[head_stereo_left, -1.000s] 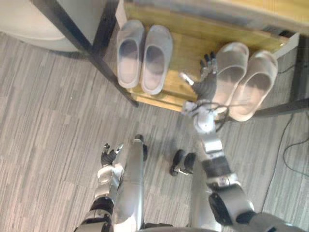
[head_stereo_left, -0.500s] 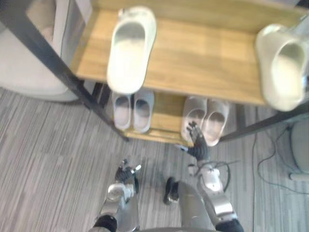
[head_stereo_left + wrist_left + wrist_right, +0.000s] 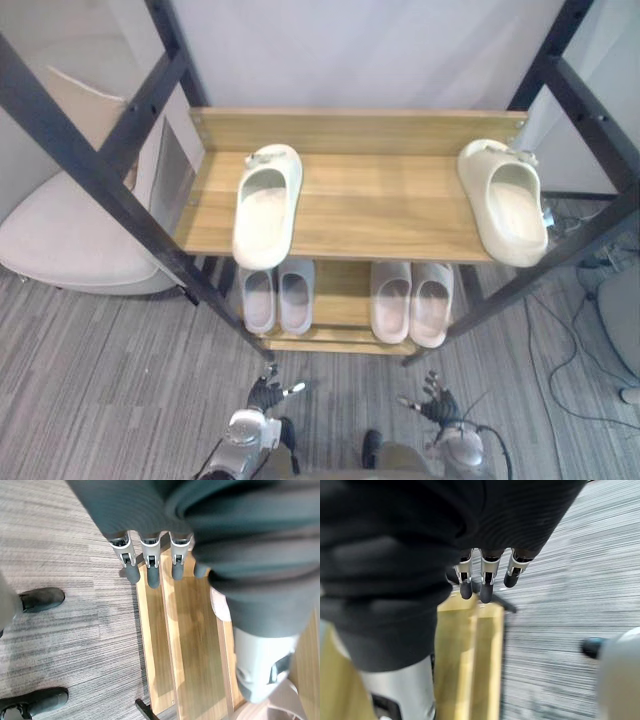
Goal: Organize the slippers on the shoe rack
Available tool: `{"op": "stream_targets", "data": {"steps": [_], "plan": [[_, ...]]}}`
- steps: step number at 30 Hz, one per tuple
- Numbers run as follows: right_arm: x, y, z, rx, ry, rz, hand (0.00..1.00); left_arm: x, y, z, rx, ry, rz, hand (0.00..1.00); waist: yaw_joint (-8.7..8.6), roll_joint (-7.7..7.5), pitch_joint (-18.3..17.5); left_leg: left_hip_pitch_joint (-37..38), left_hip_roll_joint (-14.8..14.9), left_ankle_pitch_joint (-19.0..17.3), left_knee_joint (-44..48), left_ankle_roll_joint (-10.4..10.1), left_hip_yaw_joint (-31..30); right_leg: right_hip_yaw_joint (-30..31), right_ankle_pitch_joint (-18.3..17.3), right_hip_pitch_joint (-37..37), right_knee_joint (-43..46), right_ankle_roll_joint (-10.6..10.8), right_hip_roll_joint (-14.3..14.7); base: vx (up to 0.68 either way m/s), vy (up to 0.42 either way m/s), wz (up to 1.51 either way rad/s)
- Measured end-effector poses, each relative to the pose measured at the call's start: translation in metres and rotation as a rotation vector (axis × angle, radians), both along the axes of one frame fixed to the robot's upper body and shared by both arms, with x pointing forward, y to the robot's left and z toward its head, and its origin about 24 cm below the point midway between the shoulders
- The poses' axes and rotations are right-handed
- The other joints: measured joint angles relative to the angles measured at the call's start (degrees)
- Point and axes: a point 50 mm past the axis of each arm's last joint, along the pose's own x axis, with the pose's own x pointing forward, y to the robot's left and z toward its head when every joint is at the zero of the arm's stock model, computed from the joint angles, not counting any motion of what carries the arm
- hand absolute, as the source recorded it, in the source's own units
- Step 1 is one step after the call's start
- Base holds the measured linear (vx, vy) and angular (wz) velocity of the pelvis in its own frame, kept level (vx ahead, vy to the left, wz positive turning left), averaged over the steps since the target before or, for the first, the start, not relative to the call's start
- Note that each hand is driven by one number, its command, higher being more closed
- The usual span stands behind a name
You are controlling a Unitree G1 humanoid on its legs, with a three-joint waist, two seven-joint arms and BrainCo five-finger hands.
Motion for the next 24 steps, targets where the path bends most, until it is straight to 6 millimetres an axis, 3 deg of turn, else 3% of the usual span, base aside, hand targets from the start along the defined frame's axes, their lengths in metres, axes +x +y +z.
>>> {"op": "stream_targets", "data": {"steps": [7, 13, 18, 24], "plan": [[-0.009, -0.006, -0.006, 0.002, 0.052, -0.044, 0.00, -0.003, -0.016, 0.000, -0.001, 0.000, -0.125, 0.00, -0.41, 0.49, -1.31, 2.23, -1.10, 1.60, -2.76, 0.57, -0.08, 0.37, 1.95, 2.20, -3.47, 0.34, 0.05, -0.03, 0.020, -0.01], [-0.013, -0.006, -0.008, 0.006, 0.071, -0.046, 0.00, 0.011, -0.057, 0.029, -0.090, -0.161, -0.308, 0.00, -0.40, 0.78, -2.63, 3.96, -1.79, 2.35, -5.03, 0.91, -0.57, 0.22, 3.13, 4.02, -5.66, 0.64, -0.22, -0.01, 0.024, 0.03], [-0.014, -0.004, -0.009, 0.011, 0.076, -0.044, 0.00, 0.024, -0.102, 0.085, -0.269, -0.401, -0.493, 0.00, -0.49, 1.07, -3.69, 4.10, -2.23, 3.01, -6.44, 1.36, -1.68, -0.33, 3.17, 4.01, -6.13, 0.75, -0.55, 0.02, 0.012, 0.06], [-0.017, -0.002, -0.010, 0.011, 0.085, -0.014, 0.00, 0.036, -0.130, 0.153, -0.492, -0.647, -0.562, 0.00, -0.61, 1.29, -4.92, 5.17, -2.79, 3.02, -6.97, 1.40, -2.68, -1.23, 3.14, 5.85, -7.32, 0.80, -0.66, 0.05, 0.003, 0.07]]}}
